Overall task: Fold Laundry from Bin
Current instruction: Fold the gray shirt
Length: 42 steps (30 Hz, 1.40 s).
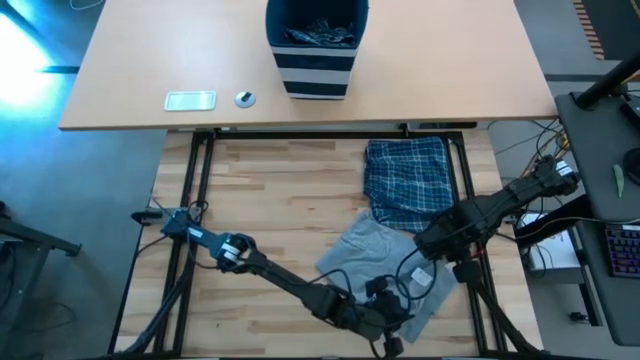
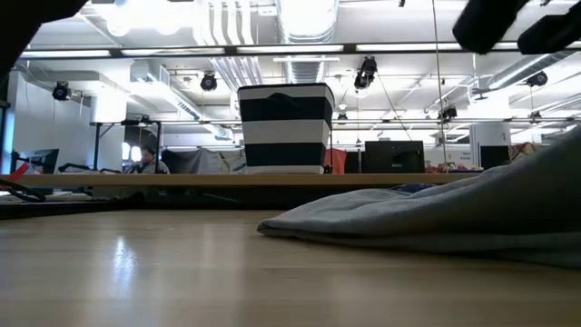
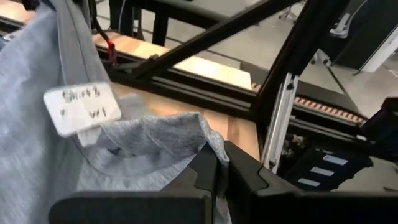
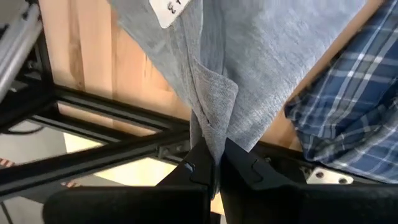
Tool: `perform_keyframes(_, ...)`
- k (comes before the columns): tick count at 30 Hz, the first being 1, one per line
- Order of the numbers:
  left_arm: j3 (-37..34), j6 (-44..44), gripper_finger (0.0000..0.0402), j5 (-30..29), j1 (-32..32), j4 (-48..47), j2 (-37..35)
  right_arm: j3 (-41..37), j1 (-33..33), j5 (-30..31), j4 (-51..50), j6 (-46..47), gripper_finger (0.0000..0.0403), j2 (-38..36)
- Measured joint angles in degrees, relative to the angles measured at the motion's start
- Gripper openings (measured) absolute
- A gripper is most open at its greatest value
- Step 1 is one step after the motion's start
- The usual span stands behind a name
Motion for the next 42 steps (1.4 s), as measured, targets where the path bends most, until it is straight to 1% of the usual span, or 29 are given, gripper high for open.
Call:
perform_keyframes(4,-0.07,0.07,0.0,0.18,-0.02,2.27,2.1,-2.65,0.01,-0.54,-0.15,-0.48,0.0009,-0.12)
perform_keyframes(6,-0.09,0.18,0.0,0.21,0.0,5.06,3.38,-5.04,0.11,-1.7,0.68,-0.44,0.0009,-0.04)
perform_keyframes(9,-0.04,1.55,0.001,0.93,0.0,7.93,5.31,-8.89,0.13,-1.65,2.65,-0.11,0.0009,0.15)
perform_keyframes(13,-0.13,2.89,0.0051,3.03,0.04,10.43,7.31,-13.03,0.11,-1.49,5.47,1.11,0.0024,0.4)
perform_keyframes(15,-0.15,2.94,0.0079,4.41,0.09,11.28,7.43,-14.01,0.11,-1.5,6.61,2.22,0.0045,0.46)
perform_keyframes(17,-0.11,2.95,0.0112,4.62,0.13,10.87,7.18,-14.25,0.11,-1.51,6.86,3.48,0.0073,0.46)
perform_keyframes(19,-0.11,2.97,0.0144,4.71,0.11,6.92,6.23,-13.63,0.13,-1.49,6.3,4.96,0.0106,0.46)
perform_keyframes(21,-0.13,2.76,0.0175,4.71,0.11,0.49,4.59,-11.63,0.13,-1.8,5.48,6.01,0.0139,0.35)
perform_keyframes(24,-0.13,1.31,0.0212,3.67,0.11,-12.28,0.06,-7.31,0.67,-1.92,3.7,6.7,0.0177,0.13)
perform_keyframes(27,-0.13,-0.05,0.0235,1.54,0.17,-27.24,-7.15,-3.81,2.36,-0.26,5.73,9.48,0.0196,-0.68)
perform_keyframes(28,-0.06,-1.31,0.0237,0.89,0.33,-31.78,-8.96,-3.29,3.2,1.63,7.2,11.59,0.0198,-0.9)
perform_keyframes(30,-0.24,-4.18,0.0238,-0.07,0.85,-40.68,-11.57,-3.32,5.16,7.26,11.75,16.74,0.0197,-1.14)
perform_keyframes(32,-0.69,-5.83,0.0234,-1.47,1.57,-47.58,-11.82,-4.88,7.4,12.51,18.68,21.97,0.0192,-1.22)
perform_keyframes(34,-1.25,-6.58,0.023,-2.32,2.41,-52.37,-11.22,-7.47,9.69,17.0,27.28,26.76,0.0184,-0.76)
perform_keyframes(36,-2.3,-7.23,0.0227,-2.31,3.63,-53.36,-11.2,-10.28,11.49,22.3,35.24,33.57,0.0175,0.83)
perform_keyframes(39,-5.54,-6.42,0.0221,-2.28,5.47,-54.5,-11.96,-12.76,13.7,28.45,39.39,43.06,0.0161,5.12)
perform_keyframes(40,-7.36,-5.29,0.0219,-2.2,6.13,-54.27,-11.78,-12.92,14.49,29.9,40.13,46.15,0.0156,6.96)
perform_keyframes(42,-11.77,-2.94,0.0216,-1.41,7.65,-53.17,-11.37,-12.92,15.95,30.06,41.07,50.54,0.0148,11.16)
